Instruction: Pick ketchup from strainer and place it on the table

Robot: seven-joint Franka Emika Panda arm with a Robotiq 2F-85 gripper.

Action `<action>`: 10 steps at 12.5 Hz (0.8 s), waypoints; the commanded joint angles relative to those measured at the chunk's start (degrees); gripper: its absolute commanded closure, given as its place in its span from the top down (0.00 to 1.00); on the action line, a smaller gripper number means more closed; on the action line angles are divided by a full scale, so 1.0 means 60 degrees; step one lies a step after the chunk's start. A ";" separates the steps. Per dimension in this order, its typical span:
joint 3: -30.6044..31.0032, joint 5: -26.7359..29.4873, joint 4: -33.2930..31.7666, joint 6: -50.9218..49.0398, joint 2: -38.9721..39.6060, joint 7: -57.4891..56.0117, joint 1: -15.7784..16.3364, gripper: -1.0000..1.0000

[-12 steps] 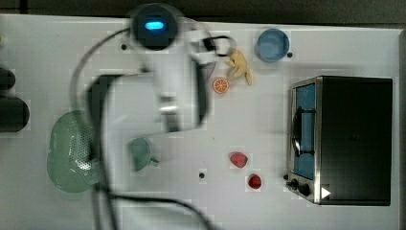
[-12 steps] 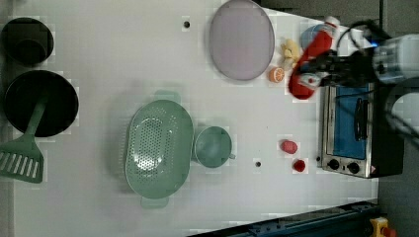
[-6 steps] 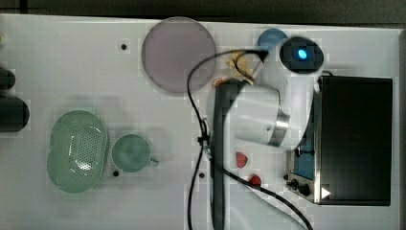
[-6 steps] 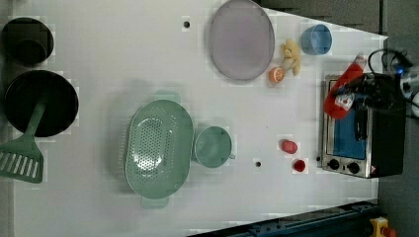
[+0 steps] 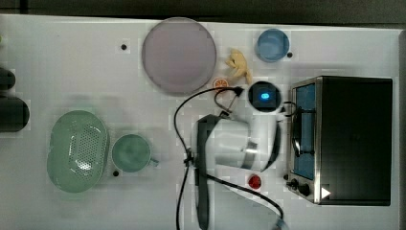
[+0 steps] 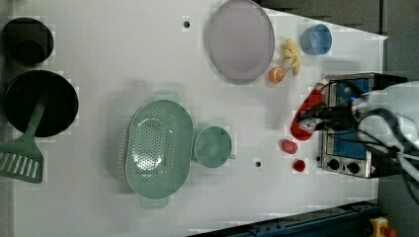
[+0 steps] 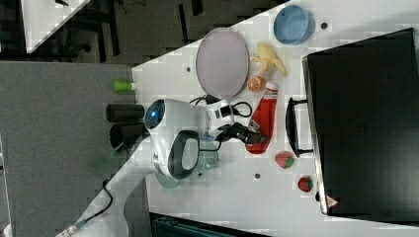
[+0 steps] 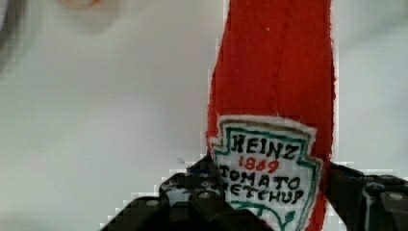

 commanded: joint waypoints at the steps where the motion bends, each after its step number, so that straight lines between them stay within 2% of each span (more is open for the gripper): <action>1: 0.0298 -0.0022 -0.0170 0.0914 -0.0037 -0.0159 0.0577 0.64; 4: 0.0414 -0.0022 -0.0146 0.1106 0.0134 -0.0161 0.0585 0.96; 5: 0.0413 -0.0022 -0.0106 0.1061 -0.0037 -0.0162 0.0583 1.00; 7: 0.0363 -0.0022 0.0192 0.1051 -0.0556 -0.0153 0.0580 1.00; 10: 0.0332 -0.0022 0.1344 0.0427 -0.1277 0.0023 0.0569 1.00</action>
